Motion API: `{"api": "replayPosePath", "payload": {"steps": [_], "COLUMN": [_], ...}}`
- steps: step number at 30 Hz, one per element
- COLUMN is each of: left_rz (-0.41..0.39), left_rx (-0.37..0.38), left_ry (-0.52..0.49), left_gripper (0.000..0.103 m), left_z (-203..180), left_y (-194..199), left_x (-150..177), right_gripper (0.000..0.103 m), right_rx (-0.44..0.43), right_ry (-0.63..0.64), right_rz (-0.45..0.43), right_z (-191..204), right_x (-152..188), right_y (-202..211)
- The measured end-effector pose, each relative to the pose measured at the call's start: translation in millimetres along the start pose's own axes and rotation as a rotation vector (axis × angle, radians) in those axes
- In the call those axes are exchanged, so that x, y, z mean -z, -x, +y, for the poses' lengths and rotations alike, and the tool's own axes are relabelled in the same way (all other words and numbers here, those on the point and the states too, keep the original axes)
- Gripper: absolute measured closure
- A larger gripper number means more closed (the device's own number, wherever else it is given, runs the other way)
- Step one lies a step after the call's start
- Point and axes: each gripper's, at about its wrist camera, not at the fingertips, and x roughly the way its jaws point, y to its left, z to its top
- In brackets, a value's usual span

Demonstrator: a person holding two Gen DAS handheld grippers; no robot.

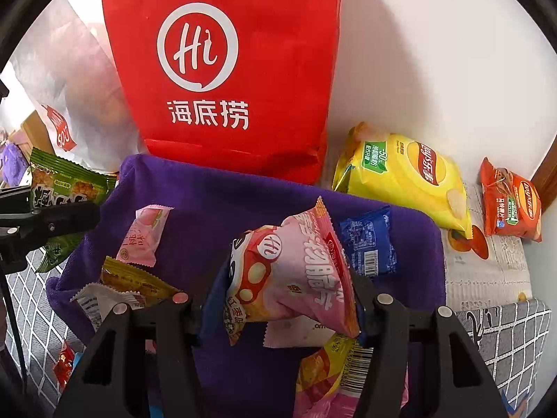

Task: Organize snacks
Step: 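Open the right gripper over the towel while the left gripper lowers and releases the green bag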

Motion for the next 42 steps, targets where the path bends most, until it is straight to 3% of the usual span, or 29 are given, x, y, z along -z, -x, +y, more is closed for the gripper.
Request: {"api": "replayPosePath", "payload": {"steps": [21,42], "left_rz": [0.016,0.074], "left_rx": [0.000,-0.001], "left_ry": [-0.015,-0.036], "left_gripper": [0.063,0.063], "left_z": [-5.7,-17.2], "left_y": [-6.9,-22.8], "left_x": [1.1,7.5], "right_gripper": [0.040,0.036], "right_rx": [-0.023,0.015], "right_ry": [-0.008,-0.052], "right_rz": [0.000,-0.091], "right_z": [-3.4,-14.6], "right_x": [0.4,-9.5], "right_y": [4.3,38.9]}}
